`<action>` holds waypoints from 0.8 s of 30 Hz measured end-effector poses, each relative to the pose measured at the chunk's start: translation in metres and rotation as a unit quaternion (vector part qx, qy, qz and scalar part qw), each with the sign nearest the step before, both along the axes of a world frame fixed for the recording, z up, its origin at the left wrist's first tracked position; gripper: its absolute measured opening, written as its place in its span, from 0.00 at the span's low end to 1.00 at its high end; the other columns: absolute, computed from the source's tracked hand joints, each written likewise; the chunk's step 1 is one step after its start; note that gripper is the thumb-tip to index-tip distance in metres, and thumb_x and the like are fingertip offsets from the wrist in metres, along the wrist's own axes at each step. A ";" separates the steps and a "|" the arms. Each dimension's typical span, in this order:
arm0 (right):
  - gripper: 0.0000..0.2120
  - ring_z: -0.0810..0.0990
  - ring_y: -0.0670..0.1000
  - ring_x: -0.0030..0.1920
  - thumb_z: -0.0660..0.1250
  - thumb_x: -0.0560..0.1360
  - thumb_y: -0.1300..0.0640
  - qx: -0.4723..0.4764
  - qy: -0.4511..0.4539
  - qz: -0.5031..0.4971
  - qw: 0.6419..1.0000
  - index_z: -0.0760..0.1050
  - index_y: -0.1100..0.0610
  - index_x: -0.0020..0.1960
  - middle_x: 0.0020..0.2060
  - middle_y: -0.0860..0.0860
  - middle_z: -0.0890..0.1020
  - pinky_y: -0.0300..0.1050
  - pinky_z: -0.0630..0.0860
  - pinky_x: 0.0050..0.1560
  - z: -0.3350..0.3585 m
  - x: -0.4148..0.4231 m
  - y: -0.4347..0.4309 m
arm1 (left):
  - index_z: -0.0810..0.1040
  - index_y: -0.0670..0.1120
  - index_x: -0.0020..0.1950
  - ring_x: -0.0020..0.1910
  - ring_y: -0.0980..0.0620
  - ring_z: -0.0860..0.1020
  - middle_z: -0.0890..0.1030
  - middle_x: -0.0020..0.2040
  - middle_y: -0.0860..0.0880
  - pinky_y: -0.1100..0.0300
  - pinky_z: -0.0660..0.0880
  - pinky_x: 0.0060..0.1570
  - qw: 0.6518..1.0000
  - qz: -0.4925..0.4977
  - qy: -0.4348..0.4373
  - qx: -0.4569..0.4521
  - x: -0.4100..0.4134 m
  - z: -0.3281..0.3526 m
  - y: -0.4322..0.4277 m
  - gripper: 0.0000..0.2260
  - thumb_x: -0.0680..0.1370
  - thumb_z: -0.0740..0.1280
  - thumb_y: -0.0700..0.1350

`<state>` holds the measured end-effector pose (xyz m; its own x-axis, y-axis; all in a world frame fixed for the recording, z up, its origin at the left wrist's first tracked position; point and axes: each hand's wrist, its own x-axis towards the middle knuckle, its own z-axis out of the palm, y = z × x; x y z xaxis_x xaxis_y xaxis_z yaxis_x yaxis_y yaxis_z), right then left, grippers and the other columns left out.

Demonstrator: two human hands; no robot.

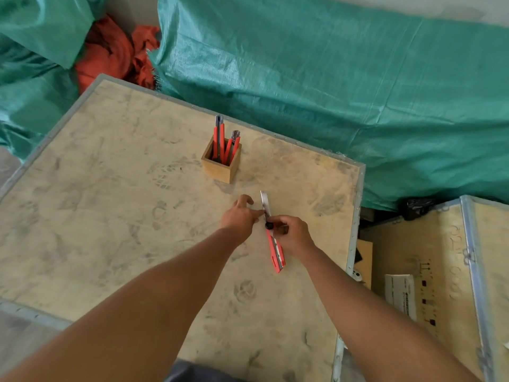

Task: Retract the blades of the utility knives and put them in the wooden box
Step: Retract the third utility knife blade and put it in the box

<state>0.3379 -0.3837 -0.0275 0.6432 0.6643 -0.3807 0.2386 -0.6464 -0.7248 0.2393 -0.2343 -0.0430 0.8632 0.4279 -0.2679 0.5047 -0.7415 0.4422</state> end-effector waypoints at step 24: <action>0.15 0.87 0.53 0.51 0.74 0.74 0.68 0.304 0.083 -0.217 0.924 0.83 0.54 0.58 0.54 0.53 0.86 0.49 0.85 0.51 0.156 -0.070 0.060 | 0.74 0.57 0.69 0.45 0.54 0.83 0.82 0.57 0.57 0.60 0.83 0.45 0.926 0.047 -0.172 -0.333 -0.119 0.160 0.036 0.26 0.76 0.68 0.33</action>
